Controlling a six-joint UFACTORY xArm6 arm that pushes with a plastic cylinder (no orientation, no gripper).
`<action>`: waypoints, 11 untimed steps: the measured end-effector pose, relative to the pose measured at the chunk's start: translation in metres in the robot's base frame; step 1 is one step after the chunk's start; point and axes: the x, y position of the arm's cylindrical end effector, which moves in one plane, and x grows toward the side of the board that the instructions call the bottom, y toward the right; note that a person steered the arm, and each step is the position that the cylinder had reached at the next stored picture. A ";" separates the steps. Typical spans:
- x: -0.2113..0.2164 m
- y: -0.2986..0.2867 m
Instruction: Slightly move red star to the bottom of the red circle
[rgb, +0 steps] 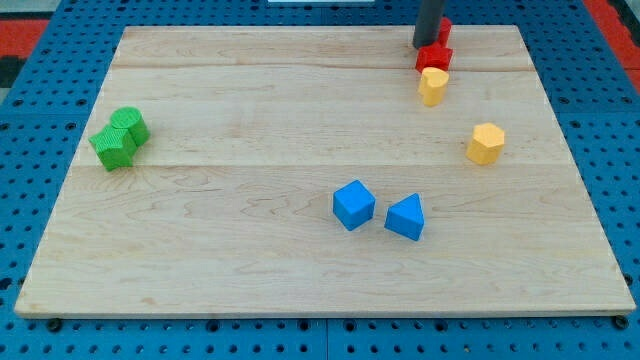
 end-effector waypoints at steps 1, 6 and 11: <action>0.005 -0.052; 0.040 -0.030; 0.069 0.002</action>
